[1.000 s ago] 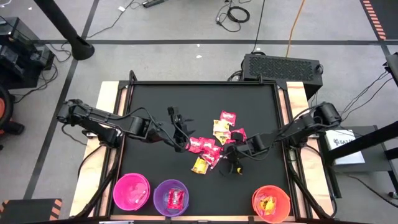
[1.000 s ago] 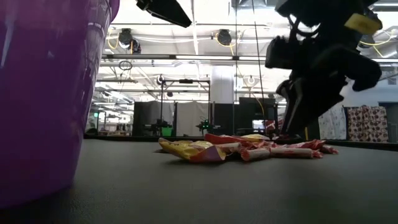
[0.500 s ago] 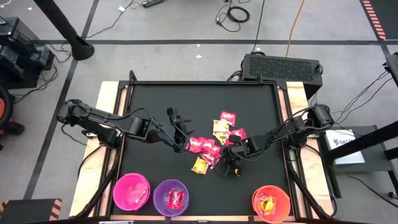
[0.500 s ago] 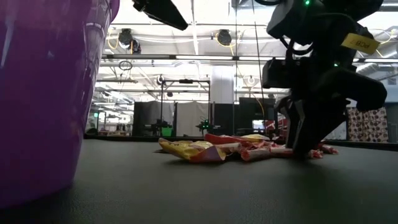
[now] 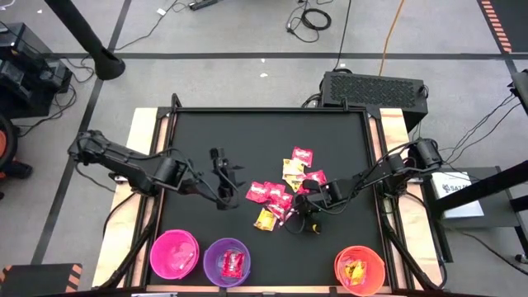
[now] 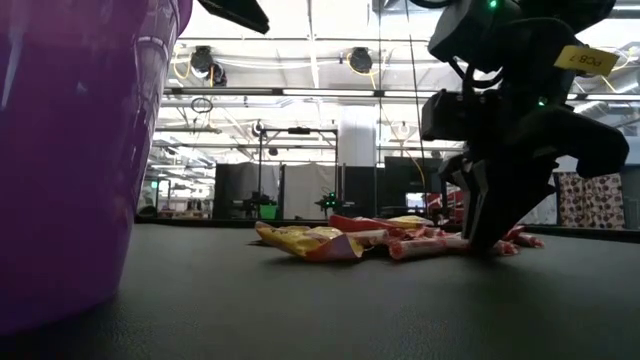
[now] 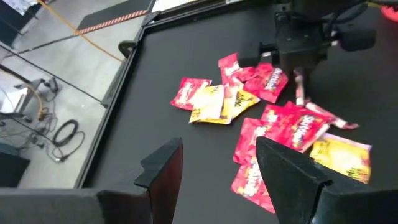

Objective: Sort candy by brand, put in halloween buckets
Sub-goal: Put the orange candy into the pink bucket

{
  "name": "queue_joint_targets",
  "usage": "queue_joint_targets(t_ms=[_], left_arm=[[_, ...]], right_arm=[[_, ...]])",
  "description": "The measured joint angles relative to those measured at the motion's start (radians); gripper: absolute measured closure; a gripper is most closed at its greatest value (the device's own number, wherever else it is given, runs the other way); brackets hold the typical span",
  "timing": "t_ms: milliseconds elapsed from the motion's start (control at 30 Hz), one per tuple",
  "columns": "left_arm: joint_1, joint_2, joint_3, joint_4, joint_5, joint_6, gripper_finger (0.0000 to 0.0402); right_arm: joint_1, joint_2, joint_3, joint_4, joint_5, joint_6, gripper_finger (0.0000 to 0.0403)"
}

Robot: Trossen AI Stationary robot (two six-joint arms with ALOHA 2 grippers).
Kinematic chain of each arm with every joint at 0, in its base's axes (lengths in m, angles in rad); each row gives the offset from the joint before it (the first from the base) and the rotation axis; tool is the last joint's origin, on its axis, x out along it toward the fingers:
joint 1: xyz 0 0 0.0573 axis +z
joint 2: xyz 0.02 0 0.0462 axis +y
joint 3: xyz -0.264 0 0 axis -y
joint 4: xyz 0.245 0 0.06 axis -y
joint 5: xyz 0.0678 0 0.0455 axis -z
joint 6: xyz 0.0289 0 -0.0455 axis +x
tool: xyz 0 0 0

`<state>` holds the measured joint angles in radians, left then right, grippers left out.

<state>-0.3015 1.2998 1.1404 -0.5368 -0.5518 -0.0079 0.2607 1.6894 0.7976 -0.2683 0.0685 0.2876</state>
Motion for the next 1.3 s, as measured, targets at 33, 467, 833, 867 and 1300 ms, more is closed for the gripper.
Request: queue_joint_targets(t_ms=[33,467,833,867,1300], left_arm=[[-0.003,-0.006,0.000,0.000,0.000,-0.009,0.0191],[-0.015,-0.019,0.000,-0.061,-0.001,-0.064,0.0191],[-0.017,-0.019,0.000,-0.110,0.029,-0.119,0.0191],[-0.020,-0.019,0.000,-0.110,0.039,-0.120,0.0191],[-0.069,-0.020,-0.001,-0.094,0.077,-0.146,0.0191]], right_arm=[[0.000,0.000,0.000,0.002,0.000,-0.005,0.0367],[-0.001,-0.067,-0.004,-0.018,0.004,-0.038,0.0360],[0.000,-0.143,-0.003,-0.057,-0.043,-0.018,0.0360],[0.000,-0.144,-0.003,-0.054,-0.056,-0.014,0.0360],[0.003,-0.170,0.071,-0.015,-0.120,-0.095,0.0360]])
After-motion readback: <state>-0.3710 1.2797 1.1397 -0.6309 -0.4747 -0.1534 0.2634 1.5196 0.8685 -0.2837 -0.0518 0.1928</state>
